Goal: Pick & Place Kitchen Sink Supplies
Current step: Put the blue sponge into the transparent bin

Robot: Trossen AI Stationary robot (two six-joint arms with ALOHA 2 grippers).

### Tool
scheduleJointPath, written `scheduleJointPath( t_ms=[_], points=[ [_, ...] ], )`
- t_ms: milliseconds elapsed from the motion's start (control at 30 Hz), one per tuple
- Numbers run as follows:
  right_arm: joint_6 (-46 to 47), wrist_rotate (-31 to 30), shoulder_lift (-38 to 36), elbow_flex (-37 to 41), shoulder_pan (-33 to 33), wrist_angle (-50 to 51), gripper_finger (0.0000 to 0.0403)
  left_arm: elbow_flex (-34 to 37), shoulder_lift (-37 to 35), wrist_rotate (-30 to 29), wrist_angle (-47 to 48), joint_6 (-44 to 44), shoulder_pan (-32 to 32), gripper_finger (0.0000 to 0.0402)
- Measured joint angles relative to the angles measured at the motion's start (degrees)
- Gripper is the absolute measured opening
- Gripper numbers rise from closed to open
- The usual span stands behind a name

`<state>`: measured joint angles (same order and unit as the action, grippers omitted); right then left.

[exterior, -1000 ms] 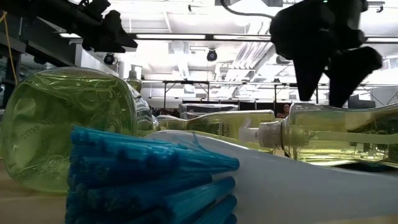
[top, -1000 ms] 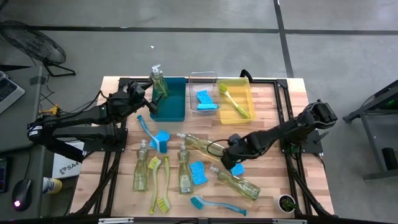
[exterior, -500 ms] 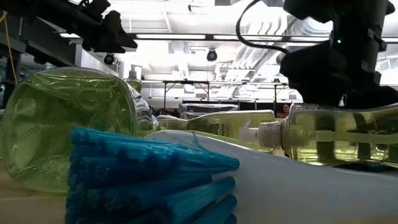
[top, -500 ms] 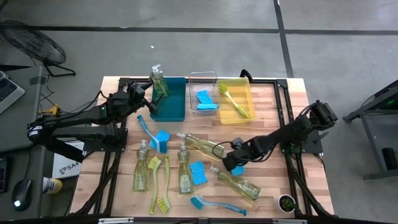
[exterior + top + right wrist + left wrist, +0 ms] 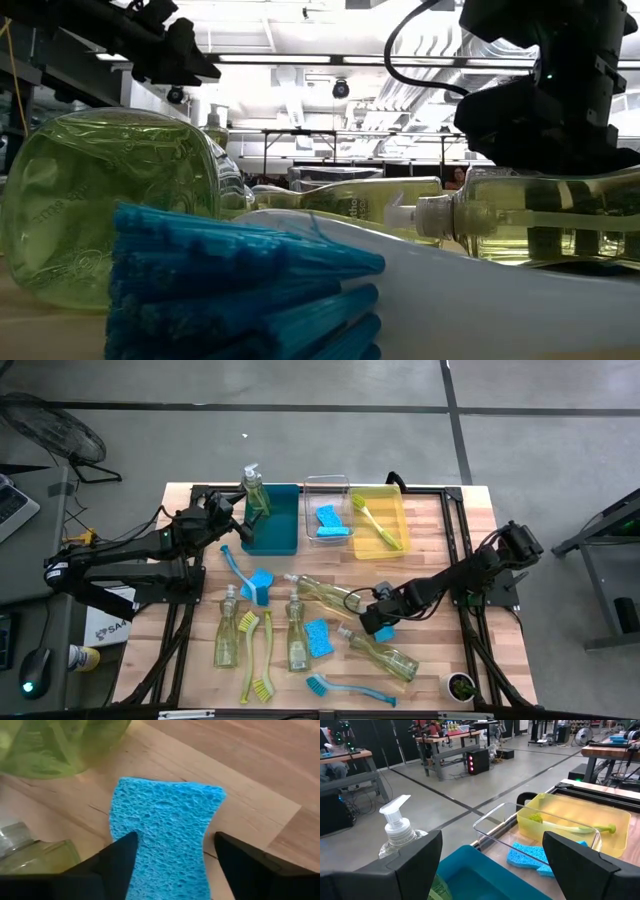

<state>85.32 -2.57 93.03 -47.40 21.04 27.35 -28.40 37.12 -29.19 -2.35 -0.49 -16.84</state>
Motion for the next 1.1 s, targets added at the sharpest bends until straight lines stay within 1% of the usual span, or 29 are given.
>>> scheduleJointPath(
  t_ms=[267,433,833,1100],
  points=[
    [-0.1,0.1,0.0,0.0,0.0,0.0,0.0182,0.0,0.0,-0.4,0.9,-0.2,0.0,0.0339],
    [-0.1,-0.5,0.0,0.0,0.0,0.2,0.0154,0.0,0.0,-0.5,0.9,-0.2,0.0,0.0339],
    [-0.8,-1.4,0.0,0.0,0.0,0.7,0.0102,0.0,0.0,-0.5,1.0,-0.2,0.0,0.0339],
    [-1.8,-1.4,0.0,0.0,0.0,0.7,0.0043,0.0,0.0,-0.5,1.3,-0.2,0.0,0.0339]
  ],
)
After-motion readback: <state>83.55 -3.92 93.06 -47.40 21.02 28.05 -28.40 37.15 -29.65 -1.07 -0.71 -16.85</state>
